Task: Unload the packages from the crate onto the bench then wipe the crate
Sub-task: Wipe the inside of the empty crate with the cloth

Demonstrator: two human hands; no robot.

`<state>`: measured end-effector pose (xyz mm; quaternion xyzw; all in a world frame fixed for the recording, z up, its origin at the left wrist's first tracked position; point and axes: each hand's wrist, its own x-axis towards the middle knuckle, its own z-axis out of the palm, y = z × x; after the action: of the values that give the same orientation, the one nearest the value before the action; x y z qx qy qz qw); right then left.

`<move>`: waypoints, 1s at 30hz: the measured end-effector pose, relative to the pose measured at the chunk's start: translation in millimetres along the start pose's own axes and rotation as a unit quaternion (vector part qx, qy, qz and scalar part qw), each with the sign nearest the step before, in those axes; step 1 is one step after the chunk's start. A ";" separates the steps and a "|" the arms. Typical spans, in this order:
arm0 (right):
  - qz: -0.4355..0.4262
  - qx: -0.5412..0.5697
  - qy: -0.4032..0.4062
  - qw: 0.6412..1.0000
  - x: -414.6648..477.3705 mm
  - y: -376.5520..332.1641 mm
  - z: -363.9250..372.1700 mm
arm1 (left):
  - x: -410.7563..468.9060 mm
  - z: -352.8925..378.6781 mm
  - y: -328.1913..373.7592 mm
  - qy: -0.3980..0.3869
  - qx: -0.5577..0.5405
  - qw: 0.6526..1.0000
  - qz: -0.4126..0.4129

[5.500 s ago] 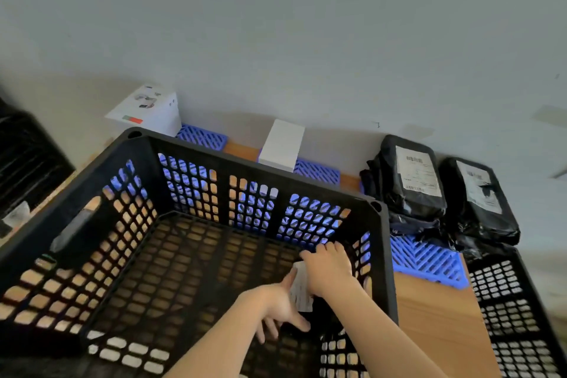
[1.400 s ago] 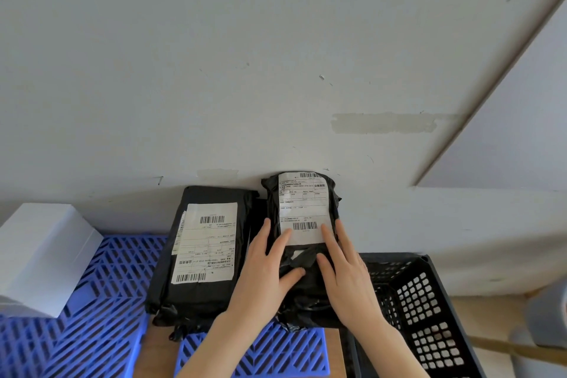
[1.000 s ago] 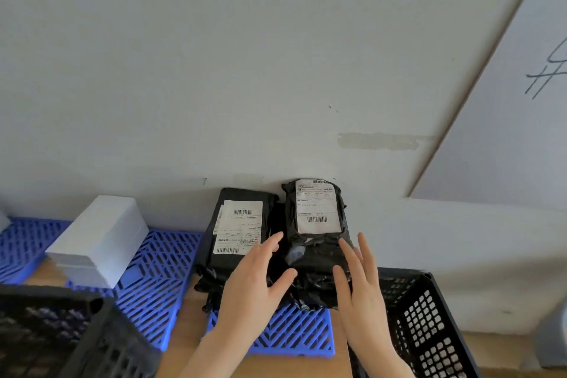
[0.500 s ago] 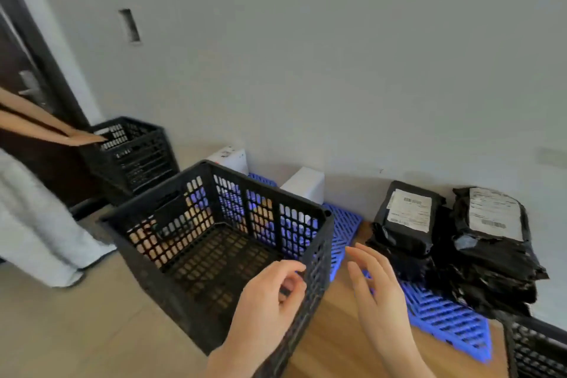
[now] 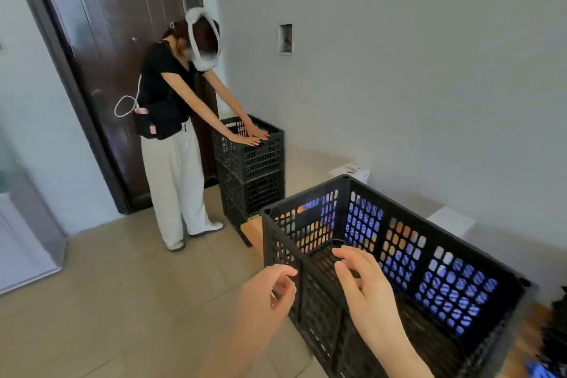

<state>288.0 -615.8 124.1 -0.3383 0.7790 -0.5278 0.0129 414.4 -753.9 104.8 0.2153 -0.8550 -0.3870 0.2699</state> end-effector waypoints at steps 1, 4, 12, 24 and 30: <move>-0.001 0.001 -0.008 1.000 9.2 -8.0 19.7 | 8.2 -14.8 -12.7 0.000 0.000 1.000 -0.006; -0.005 0.001 -0.030 1.000 36.4 -28.8 76.9 | 35.6 -54.7 -50.8 -0.003 0.002 1.000 -0.009; -0.008 0.012 -0.031 0.999 91.0 -60.6 180.4 | 109.5 -100.4 -130.0 -0.024 0.019 1.000 0.007; -0.005 -0.042 -0.045 0.998 224.5 -34.4 286.8 | 259.4 -122.1 -210.1 -0.044 0.094 0.994 0.031; 0.019 -0.085 -0.017 0.996 285.1 -9.8 326.2 | 335.8 -114.5 -245.9 -0.075 0.145 0.986 0.025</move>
<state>196.3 -1037.5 83.9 -0.3325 0.8269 -0.4535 0.0076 269.7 -1159.5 76.1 0.2006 -0.9252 -0.2667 0.1804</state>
